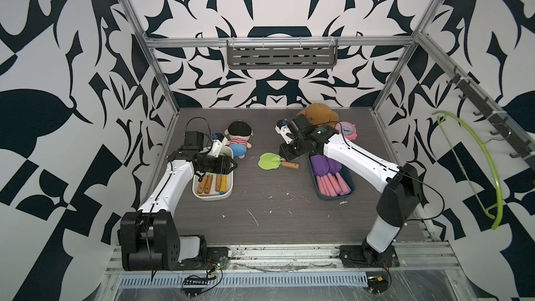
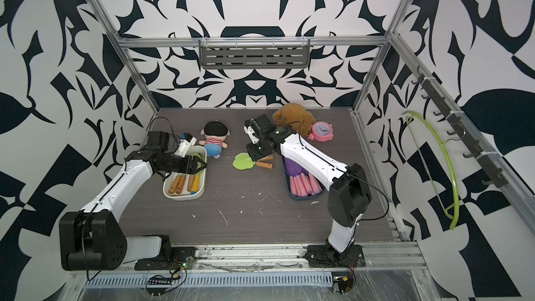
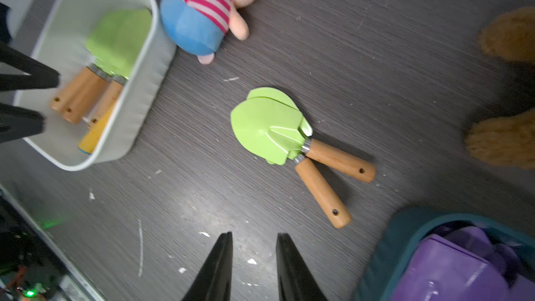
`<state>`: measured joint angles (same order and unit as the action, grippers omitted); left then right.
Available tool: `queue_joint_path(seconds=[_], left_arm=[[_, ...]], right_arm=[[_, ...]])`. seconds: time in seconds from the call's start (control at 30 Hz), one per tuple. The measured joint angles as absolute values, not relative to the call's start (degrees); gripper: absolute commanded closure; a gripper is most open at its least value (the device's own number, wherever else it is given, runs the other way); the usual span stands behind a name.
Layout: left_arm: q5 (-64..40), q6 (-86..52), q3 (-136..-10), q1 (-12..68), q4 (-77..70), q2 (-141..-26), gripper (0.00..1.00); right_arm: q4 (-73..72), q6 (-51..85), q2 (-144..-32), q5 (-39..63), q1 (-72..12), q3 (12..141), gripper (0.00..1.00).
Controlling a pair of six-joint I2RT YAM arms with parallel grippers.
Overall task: Sort the small shovels by color and place them into the storage box
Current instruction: Pick up the shovel from the center of the board.
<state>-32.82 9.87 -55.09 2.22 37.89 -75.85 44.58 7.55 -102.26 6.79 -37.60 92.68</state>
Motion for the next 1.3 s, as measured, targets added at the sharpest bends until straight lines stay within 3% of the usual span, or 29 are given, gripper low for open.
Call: queue_joint_path(seconds=[0.2,0.5,1.3], left_arm=[[-41.41,17.28,-55.07,2.22,41.85,-75.81,0.32],[-43.99,20.64,-54.72,2.22,43.16,-74.65,0.31],[-44.01,21.02,-53.06,1.72,43.53,-74.32,0.31]], right_arm=[[55.11,-3.33,-109.12,4.78,-34.63,100.05,0.69],[62.67,-13.58,-119.13,2.04,-35.05,104.01,0.68],[62.92,-18.61,-127.39,1.19,-35.09,108.27,0.66]])
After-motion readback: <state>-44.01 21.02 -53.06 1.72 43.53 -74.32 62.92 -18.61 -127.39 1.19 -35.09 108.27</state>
